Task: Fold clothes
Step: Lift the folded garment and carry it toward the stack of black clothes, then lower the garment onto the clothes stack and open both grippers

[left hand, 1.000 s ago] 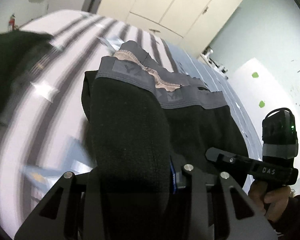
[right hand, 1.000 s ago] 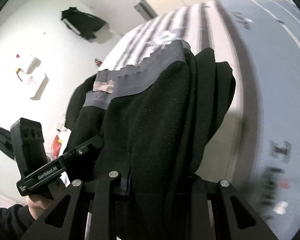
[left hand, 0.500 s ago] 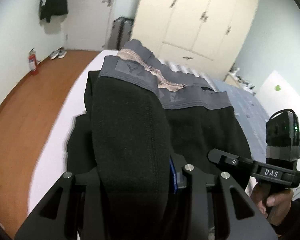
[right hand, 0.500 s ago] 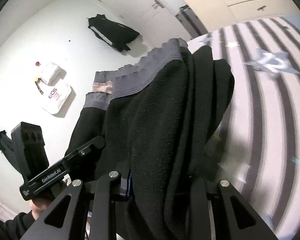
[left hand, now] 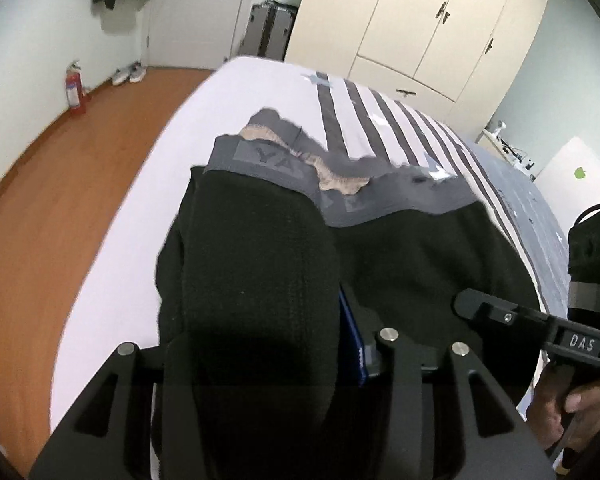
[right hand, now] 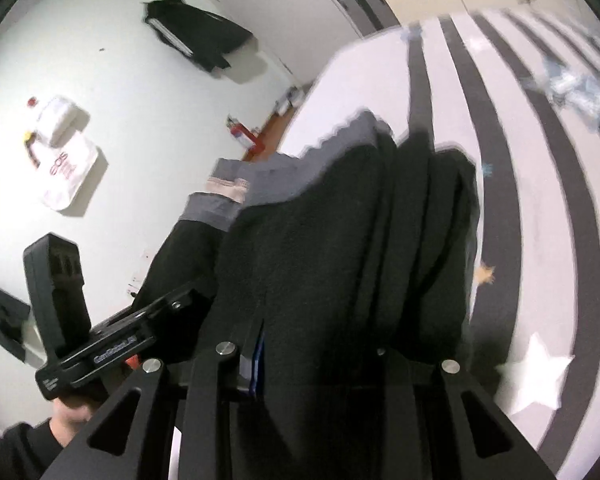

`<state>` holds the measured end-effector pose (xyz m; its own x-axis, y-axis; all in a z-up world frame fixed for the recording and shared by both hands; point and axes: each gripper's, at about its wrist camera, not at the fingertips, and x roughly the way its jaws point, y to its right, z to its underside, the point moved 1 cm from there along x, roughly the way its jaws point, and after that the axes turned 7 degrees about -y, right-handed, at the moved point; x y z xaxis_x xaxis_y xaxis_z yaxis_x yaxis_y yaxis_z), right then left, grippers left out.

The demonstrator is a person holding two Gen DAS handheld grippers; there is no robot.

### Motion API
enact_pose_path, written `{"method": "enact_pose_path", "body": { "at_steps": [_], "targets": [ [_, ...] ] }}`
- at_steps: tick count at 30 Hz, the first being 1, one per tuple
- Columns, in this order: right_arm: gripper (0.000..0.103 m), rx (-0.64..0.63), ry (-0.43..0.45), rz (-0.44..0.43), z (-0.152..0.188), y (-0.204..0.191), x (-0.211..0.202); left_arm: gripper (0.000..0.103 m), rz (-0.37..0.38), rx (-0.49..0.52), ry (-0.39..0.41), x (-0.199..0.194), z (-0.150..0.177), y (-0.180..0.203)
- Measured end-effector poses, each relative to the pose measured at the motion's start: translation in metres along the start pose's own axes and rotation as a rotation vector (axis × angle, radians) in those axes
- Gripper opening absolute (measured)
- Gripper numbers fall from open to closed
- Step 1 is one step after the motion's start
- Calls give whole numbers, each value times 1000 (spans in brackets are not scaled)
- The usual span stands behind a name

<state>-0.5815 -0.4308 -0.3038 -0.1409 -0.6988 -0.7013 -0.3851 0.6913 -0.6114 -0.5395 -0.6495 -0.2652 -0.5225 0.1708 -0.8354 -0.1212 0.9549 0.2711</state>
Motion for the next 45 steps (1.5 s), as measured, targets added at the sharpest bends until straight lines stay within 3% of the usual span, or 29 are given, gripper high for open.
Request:
{"method": "enact_pose_path", "body": {
  "at_steps": [1,6,7,9,10,11,13,14,15,16,19,23,25,28,33,35,37,39,42,45],
  "targets": [
    [25,3,4,1,0,0,-3,50,0,-5,-9,6,1,-4],
    [26,25,2,-35,9,11,0,56,41,-91,-26,3,-5,-27],
    [30,33,-10,-44,7,12,-4,62,30,-108,-28,-3,-8,-31],
    [36,52,-37,-34,-1,12,-12,72,-40,-128,25,-24,-9,-35],
    [44,55,-36,-17,-2,14,-19,78,-68,-135,60,-34,-9,-37],
    [54,58,-14,17,-3,12,-26,78,-88,-147,113,-48,-9,-41],
    [60,63,41,84,-5,12,-43,78,-140,-160,190,-66,-9,-46],
    [60,57,82,126,-6,15,-55,76,-178,-155,218,-74,-9,-47],
    [60,49,123,185,-9,14,-63,67,-191,-134,238,-78,-11,-45],
    [62,41,163,246,-13,13,-70,51,-188,-103,253,-79,-13,-40],
    [62,-57,296,257,-27,-23,-69,26,-177,17,272,-70,-21,-13],
    [55,-213,318,283,-31,-69,-24,25,-157,50,224,-17,-46,5],
    [55,-295,314,323,-30,-88,3,25,-193,33,195,4,-41,2],
    [50,-325,268,438,-28,-72,53,27,-180,-11,191,28,-31,-15],
    [48,-303,300,407,-28,-52,55,27,-147,-24,207,26,-13,-20],
    [41,-281,301,399,-33,-50,50,27,-168,-9,199,16,-14,-16],
    [41,-252,293,405,-39,-50,39,27,-209,29,208,5,-23,-10],
    [42,-234,340,430,-48,-55,25,27,-241,44,238,-2,-30,-11],
    [44,-179,308,446,-62,-37,29,28,-262,9,171,24,-31,-32],
    [43,-192,248,431,-63,-18,50,28,-240,-18,175,37,-26,-45]
  ]
}}
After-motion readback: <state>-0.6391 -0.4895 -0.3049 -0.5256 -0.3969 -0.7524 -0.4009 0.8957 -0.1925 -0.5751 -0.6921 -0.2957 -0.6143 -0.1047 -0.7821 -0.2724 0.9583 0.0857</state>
